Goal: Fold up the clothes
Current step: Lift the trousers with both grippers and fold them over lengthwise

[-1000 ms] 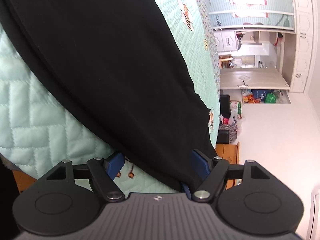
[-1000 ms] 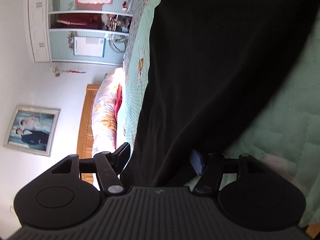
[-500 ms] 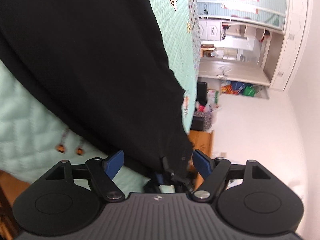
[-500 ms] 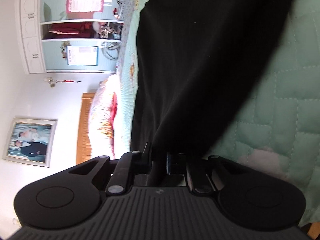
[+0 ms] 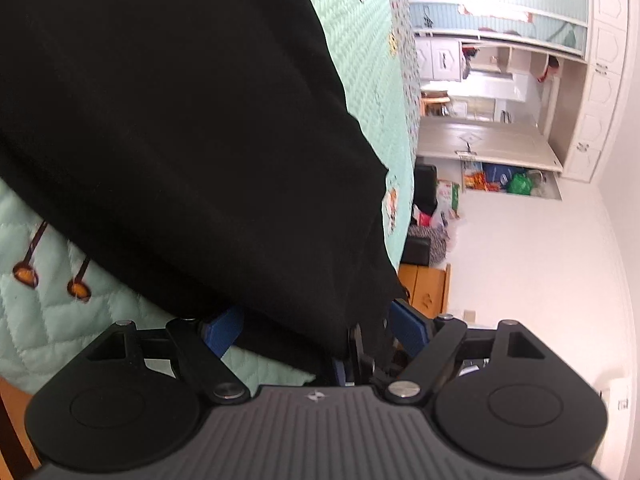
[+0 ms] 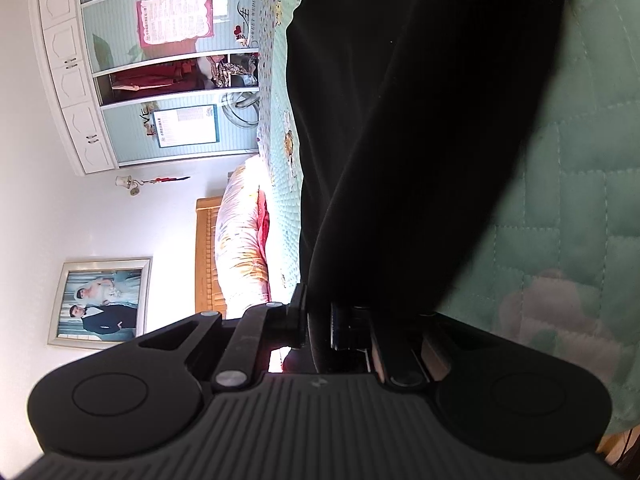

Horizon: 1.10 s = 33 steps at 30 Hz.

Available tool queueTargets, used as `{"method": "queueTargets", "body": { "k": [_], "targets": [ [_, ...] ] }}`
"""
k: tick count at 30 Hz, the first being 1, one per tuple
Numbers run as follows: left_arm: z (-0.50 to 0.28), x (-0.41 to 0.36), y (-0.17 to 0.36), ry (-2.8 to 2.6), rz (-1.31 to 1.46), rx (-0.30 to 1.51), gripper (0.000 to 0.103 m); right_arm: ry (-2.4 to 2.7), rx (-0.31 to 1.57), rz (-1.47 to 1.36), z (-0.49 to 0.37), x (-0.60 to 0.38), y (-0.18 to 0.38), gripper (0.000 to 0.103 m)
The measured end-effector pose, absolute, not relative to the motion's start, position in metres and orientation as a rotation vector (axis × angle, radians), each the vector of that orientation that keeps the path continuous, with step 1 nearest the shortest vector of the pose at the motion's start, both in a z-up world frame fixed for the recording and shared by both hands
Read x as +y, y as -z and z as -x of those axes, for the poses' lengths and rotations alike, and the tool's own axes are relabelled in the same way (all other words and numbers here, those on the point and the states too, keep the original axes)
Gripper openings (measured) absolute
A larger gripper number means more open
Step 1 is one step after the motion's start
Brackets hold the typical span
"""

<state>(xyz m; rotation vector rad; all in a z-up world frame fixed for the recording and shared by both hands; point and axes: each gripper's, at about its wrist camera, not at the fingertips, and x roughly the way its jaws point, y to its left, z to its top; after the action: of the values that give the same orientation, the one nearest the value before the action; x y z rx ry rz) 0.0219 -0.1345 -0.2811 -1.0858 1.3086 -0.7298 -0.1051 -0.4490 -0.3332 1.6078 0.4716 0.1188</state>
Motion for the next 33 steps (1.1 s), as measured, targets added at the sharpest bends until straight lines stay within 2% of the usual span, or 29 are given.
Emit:
{"method": "queueTargets", "body": {
  "k": [2, 4, 5, 6, 14, 18, 21, 29, 33],
  "targets": [
    [-0.025, -0.136, 0.278, 0.694, 1.086, 1.263, 0.082, -0.123, 0.468, -1.613, 0.105, -0.450, 0.334, 0.011],
    [-0.023, -0.134, 0.278, 0.655, 1.063, 1.225, 0.073, -0.128, 0.467, -1.614, 0.105, -0.451, 0.334, 0.011],
    [-0.023, -0.136, 0.277, 0.640, 0.996, 1.230, 0.045, -0.127, 0.469, -1.613, 0.105, -0.451, 0.335, 0.011],
    [-0.024, -0.138, 0.275, 0.625, 0.929, 1.235, 0.012, -0.126, 0.473, -1.608, 0.106, -0.452, 0.336, 0.010],
    [-0.007, -0.132, 0.255, 0.748, 0.783, 1.190, 0.012, -0.130, 0.483, -1.515, 0.126, -0.457, 0.329, 0.010],
    [-0.003, -0.129, 0.275, 0.700, 0.759, 1.268, 0.012, -0.095, 0.532, -1.516, 0.135, -0.457, 0.344, 0.009],
    [-0.003, -0.125, 0.278, 0.699, 0.755, 1.256, 0.012, -0.091, 0.548, -1.503, 0.137, -0.457, 0.349, 0.008],
    [-0.005, -0.130, 0.276, 0.695, 0.776, 1.269, 0.013, -0.106, 0.633, -1.314, 0.148, -0.468, 0.317, 0.014],
    [-0.009, -0.142, 0.269, 0.683, 0.745, 1.277, 0.013, -0.089, 0.595, -1.231, 0.157, -0.482, 0.287, 0.014]
  ]
}}
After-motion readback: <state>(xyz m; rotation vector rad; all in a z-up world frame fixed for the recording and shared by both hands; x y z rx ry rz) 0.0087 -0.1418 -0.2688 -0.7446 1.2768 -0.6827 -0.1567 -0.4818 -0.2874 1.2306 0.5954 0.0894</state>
